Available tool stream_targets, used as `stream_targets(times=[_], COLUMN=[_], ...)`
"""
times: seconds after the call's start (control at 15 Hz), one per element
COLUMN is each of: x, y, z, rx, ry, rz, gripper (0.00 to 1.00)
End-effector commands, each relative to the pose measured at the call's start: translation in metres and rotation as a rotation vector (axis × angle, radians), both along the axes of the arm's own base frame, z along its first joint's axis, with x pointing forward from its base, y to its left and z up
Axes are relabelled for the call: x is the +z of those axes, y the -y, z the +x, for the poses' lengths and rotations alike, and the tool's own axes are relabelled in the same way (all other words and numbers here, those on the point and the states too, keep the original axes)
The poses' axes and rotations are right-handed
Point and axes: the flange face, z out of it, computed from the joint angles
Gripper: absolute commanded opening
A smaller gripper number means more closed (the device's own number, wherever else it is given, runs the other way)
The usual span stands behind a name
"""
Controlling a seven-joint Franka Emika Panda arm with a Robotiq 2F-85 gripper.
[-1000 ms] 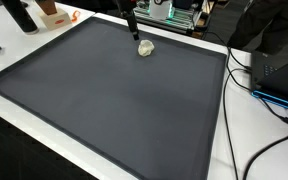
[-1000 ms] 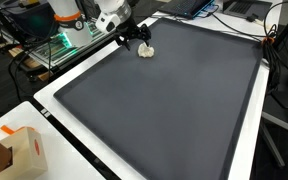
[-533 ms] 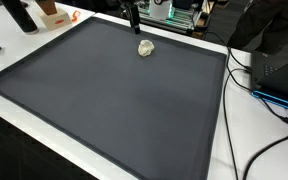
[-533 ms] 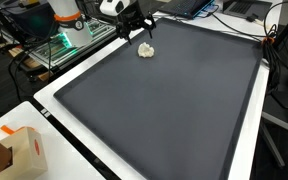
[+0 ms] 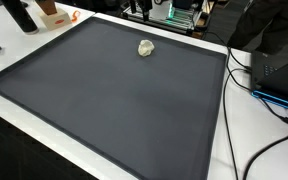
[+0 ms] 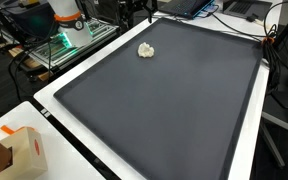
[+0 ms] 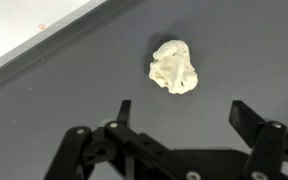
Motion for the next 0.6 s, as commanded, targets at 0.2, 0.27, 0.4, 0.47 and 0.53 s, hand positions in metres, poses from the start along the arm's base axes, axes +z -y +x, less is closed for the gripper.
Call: stream_targets(times=[0.2, 0.27, 0.4, 0.47, 0.53], x=[0.0211, 0.0236, 0.0233, 0.023, 0.0228], y=[-0.0126, -0.0136, -0.0132, -0.0132, -0.0132], z=[0.0026, 0.0036, 0.0039, 0.0039, 0.004], rx=[0.128, 0.134, 0.133, 0.133, 0.133], ry=[-0.006, -0.002, -0.003, -0.004, -0.004], rz=[-0.023, -0.023, -0.022, -0.022, -0.022], gripper=[1.0, 1.0, 1.0, 1.0, 1.0])
